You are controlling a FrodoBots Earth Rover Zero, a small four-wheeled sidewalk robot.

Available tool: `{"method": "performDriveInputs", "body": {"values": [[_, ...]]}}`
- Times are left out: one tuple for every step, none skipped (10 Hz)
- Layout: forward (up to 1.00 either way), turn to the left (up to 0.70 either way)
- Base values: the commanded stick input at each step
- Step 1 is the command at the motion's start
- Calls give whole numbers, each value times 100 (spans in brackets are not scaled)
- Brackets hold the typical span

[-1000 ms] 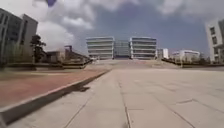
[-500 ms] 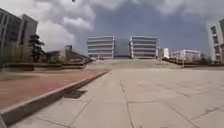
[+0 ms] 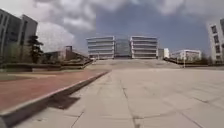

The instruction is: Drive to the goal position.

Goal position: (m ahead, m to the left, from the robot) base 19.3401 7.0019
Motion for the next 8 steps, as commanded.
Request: {"method": "performDriveInputs", "body": {"values": [[100, 0], [100, 0], [100, -3], [100, -21], [100, -35], [100, -18], [100, 0], [100, 0]]}}
